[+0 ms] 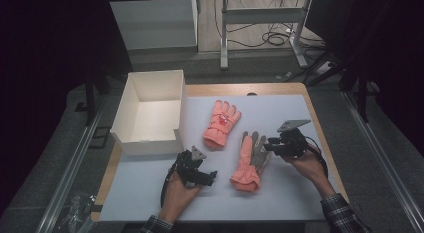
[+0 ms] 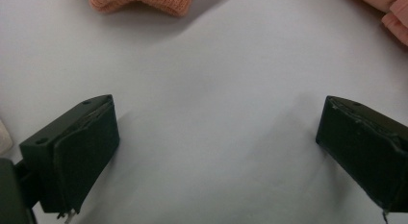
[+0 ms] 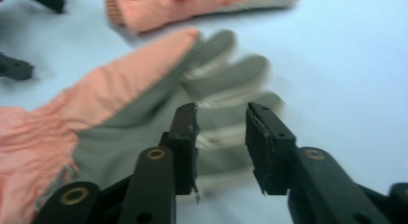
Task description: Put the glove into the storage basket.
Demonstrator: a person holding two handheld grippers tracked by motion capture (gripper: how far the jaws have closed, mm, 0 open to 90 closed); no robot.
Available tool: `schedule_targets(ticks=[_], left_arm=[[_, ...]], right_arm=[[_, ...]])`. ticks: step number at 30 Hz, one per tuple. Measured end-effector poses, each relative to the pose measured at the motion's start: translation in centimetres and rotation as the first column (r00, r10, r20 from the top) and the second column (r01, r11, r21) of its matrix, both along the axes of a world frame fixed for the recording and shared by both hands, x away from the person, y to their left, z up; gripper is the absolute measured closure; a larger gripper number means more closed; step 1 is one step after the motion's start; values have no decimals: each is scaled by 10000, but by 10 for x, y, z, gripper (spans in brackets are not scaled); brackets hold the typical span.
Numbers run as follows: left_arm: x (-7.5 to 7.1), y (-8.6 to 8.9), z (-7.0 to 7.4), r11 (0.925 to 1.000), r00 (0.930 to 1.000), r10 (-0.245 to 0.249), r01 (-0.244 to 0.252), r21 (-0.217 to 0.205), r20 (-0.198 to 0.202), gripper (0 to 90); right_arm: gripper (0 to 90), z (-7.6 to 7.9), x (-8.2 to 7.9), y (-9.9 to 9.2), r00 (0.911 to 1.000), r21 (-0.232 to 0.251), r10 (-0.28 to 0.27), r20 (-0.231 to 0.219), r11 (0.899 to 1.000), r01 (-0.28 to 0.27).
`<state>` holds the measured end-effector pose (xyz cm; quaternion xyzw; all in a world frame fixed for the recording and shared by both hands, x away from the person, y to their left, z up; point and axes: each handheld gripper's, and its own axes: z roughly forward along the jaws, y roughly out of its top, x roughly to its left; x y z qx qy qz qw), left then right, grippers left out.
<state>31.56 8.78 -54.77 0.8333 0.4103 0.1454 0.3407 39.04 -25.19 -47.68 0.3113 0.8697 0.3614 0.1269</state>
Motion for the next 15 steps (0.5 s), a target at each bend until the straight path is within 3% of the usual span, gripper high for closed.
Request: schedule_targets(ticks=[3,7,11,15], left_arm=[[0,0,0,10000,10000,-11,11,13,6,14],[0,0,0,10000,10000,-7,7,10,6,14],[0,0,0,10000,10000,-5,5,6,4,14],[0,0,0,10000,10000,-4,4,7,6,14]], right_arm=[[748,-9,-4,-16,9975,74,-686,-158,9976,687],[776,-22,-6,-24,9945,161,-956,-434,9952,964],[776,-33,-3,-19,9924,10,-1107,-531,9938,1110],[764,-35,4,-13,9927,162,-1112,-477,9936,1121]])
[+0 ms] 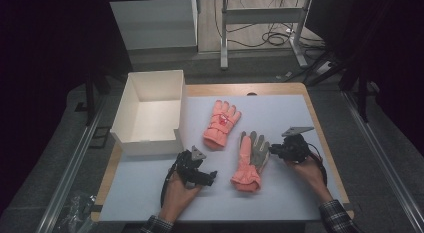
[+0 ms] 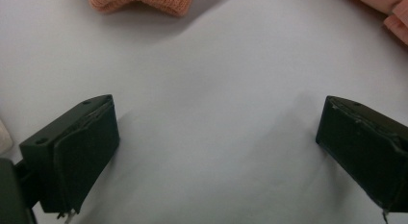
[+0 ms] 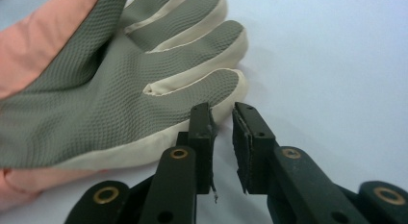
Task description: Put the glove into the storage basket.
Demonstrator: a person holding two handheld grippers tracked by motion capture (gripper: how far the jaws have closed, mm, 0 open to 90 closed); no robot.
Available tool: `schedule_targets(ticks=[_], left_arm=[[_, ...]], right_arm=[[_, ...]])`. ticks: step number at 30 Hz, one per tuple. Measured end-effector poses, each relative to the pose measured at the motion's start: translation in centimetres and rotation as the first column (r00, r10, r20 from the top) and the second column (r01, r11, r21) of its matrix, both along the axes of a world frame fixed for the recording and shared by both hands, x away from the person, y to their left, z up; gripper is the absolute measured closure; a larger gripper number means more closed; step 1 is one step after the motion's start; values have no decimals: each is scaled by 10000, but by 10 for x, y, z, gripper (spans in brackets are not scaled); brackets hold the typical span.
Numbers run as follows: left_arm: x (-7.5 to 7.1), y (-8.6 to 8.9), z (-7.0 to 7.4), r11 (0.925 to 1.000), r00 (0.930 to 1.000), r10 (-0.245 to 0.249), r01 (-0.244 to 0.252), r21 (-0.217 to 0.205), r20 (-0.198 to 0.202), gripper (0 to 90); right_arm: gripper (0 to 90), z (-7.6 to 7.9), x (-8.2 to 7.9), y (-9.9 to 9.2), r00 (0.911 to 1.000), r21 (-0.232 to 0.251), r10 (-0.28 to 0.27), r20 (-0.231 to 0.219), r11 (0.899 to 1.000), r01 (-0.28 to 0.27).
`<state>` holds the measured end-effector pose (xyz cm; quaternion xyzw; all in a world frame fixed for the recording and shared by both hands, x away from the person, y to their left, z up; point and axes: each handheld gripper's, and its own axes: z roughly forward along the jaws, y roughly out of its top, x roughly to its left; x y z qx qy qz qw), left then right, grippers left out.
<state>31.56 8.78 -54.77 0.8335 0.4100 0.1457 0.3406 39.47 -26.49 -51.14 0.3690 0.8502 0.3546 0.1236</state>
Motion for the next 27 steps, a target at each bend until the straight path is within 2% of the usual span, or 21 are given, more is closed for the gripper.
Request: schedule_targets(ticks=[5,7,15,21,27], left_arm=[[0,0,0,10000,10000,0,0,0,-2,14],[0,0,0,10000,10000,7,-7,-1,0,14],[0,0,0,10000,10000,7,-7,-5,-10,14],[0,0,0,10000,10000,11,-11,-11,-9,14],[0,0,0,10000,10000,8,-8,-8,-3,14]], right_arm=[[747,-2,9,9,10000,-9,12,1,10000,-12],[712,-2,11,10,10000,-24,-29,-24,10000,29],[599,15,13,9,9992,150,-168,363,9998,163],[458,32,25,28,9984,390,39,564,9992,-61],[392,44,43,52,9988,773,273,405,9965,-304]])
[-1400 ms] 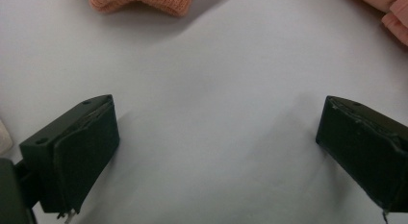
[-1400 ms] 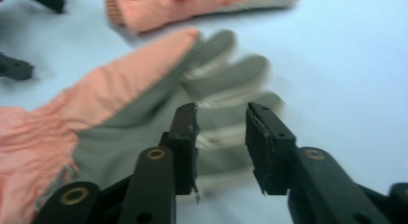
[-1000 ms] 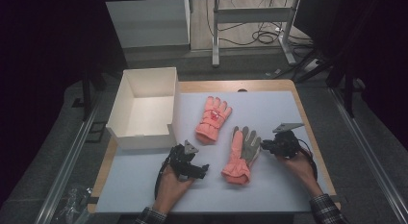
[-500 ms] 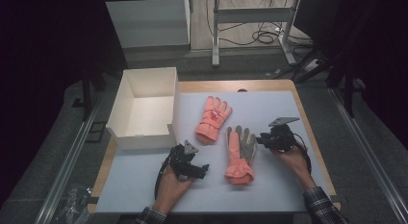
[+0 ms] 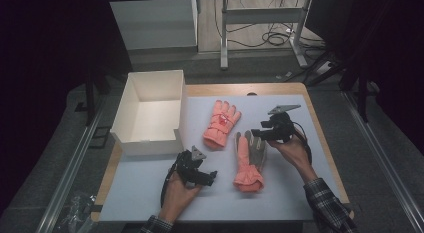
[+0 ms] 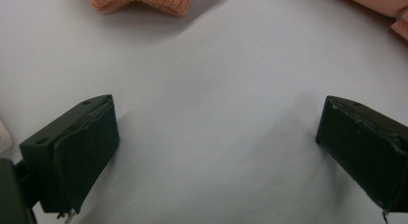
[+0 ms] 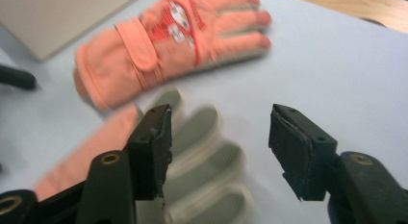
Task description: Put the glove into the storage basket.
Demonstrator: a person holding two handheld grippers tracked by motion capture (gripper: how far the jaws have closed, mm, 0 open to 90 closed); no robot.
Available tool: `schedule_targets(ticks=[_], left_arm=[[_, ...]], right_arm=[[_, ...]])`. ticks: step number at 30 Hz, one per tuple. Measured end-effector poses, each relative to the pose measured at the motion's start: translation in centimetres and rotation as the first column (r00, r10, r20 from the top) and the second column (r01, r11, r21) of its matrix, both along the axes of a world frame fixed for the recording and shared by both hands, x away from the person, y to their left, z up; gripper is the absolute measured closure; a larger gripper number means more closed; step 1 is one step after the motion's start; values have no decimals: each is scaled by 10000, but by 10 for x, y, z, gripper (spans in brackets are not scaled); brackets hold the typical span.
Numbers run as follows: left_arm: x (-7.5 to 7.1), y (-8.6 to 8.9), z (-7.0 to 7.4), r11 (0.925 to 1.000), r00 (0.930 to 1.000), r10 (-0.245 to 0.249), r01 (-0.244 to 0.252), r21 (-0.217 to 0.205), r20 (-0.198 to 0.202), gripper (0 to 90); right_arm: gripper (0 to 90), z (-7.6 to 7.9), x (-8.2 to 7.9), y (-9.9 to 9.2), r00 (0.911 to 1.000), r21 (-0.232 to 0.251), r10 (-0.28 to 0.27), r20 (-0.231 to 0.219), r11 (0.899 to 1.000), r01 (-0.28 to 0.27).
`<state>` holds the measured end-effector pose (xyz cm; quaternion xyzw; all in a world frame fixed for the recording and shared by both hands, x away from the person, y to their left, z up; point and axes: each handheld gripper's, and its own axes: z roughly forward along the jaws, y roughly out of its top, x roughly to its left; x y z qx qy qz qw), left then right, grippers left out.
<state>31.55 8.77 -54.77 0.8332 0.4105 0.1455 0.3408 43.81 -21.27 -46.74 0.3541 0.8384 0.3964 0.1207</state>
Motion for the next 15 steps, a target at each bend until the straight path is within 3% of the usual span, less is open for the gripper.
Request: schedule_targets(ticks=[3,7,15], left_arm=[[0,0,0,10000,10000,-5,5,18,-3,14],[0,0,0,10000,10000,-6,6,20,-1,14],[0,0,0,10000,10000,34,-34,-51,-24,14]], right_arm=[[375,1,8,12,10000,5,87,-49,10000,-87],[311,1,24,34,9987,-146,121,-488,9998,-128],[307,-2,42,64,9994,-322,148,-307,9994,-158]])
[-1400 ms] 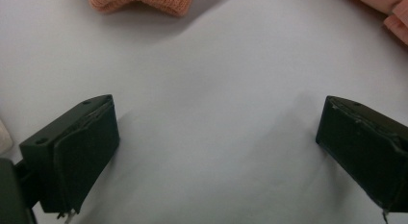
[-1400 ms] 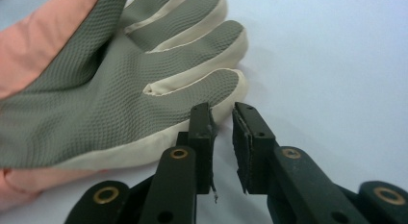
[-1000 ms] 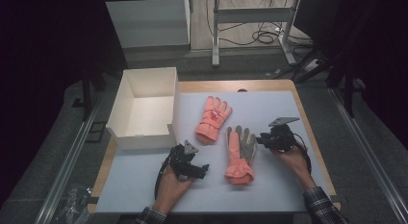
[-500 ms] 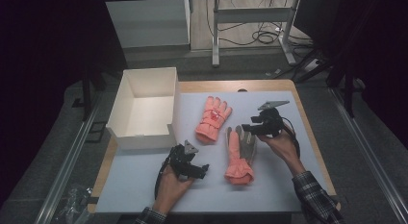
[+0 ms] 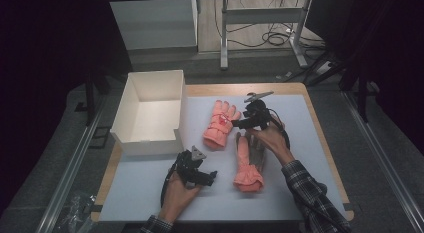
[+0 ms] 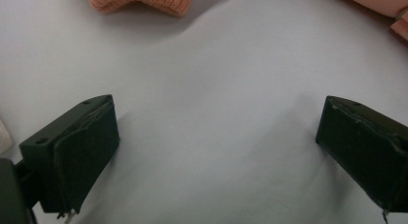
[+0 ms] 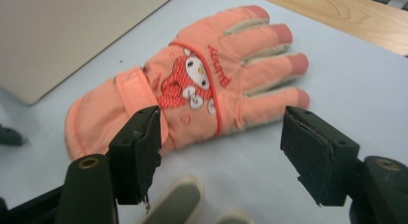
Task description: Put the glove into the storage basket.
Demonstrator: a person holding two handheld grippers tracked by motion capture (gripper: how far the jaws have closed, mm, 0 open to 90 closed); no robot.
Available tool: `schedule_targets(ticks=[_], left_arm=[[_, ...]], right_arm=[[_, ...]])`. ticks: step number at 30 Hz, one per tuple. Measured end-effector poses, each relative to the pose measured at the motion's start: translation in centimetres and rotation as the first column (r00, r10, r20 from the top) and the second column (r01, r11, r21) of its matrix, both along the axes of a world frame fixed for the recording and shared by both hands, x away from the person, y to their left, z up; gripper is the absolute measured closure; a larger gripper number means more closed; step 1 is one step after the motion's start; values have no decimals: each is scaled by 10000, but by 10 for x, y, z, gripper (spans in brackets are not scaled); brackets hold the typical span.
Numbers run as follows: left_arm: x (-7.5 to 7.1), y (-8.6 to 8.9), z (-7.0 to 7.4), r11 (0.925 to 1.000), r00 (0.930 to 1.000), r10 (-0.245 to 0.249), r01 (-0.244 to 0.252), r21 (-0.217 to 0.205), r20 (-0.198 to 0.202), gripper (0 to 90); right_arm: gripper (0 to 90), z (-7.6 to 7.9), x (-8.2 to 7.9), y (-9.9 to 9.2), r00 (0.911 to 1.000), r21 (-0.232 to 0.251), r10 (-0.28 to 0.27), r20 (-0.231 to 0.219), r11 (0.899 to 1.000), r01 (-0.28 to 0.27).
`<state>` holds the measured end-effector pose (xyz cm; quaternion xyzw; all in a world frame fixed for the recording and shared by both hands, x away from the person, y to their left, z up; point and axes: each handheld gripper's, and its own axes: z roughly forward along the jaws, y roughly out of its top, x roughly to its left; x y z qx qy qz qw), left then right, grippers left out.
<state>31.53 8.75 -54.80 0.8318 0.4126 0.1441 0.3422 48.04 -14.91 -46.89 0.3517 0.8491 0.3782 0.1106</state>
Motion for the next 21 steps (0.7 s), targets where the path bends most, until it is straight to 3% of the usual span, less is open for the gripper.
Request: schedule_targets(ticks=[10,14,21], left_arm=[[0,0,0,10000,10000,0,0,8,-5,14],[0,0,0,10000,10000,-7,7,7,7,14],[0,0,0,10000,10000,4,-4,-8,-7,14]], right_arm=[[320,-12,23,31,9995,-295,315,-65,9991,-317],[350,-18,32,42,9993,-666,367,-53,9971,-370],[415,-30,44,56,9949,-1185,840,-562,9889,-902]])
